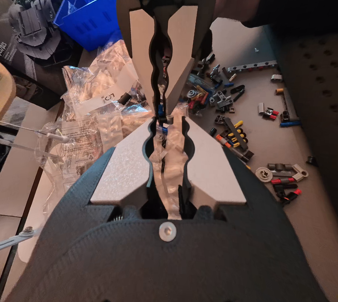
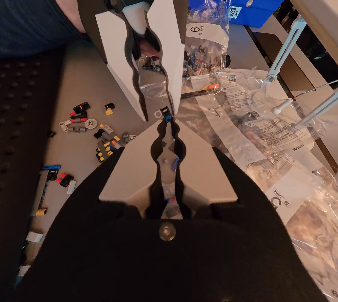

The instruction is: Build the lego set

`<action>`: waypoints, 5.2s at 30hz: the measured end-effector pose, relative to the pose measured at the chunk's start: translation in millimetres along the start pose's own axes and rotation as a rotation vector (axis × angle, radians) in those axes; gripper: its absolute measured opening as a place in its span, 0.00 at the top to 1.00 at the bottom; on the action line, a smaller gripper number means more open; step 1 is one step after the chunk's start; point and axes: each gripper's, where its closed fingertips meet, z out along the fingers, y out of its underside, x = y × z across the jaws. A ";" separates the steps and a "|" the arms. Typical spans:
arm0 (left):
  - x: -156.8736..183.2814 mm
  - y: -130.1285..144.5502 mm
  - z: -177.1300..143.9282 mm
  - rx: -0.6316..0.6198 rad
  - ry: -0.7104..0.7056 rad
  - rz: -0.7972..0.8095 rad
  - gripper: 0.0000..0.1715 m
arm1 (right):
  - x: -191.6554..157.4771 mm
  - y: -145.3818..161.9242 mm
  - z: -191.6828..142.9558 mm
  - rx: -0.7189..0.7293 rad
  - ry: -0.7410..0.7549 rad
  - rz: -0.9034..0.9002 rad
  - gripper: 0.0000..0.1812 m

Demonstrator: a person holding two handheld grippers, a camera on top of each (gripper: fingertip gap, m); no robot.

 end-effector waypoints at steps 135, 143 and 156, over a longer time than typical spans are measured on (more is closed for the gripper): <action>1.0 4.4 2.7 -0.150 -0.074 0.140 0.91 | -6.7 -4.3 -8.5 0.036 0.009 -0.034 1.00; 7.0 -0.5 -0.1 -0.105 -0.043 0.131 0.91 | -13.1 -7.8 -13.8 0.072 -0.039 -0.030 1.00; 3.9 -19.5 -2.6 -0.006 -0.063 0.116 0.91 | -13.9 -21.8 -28.0 0.213 -0.110 0.059 1.00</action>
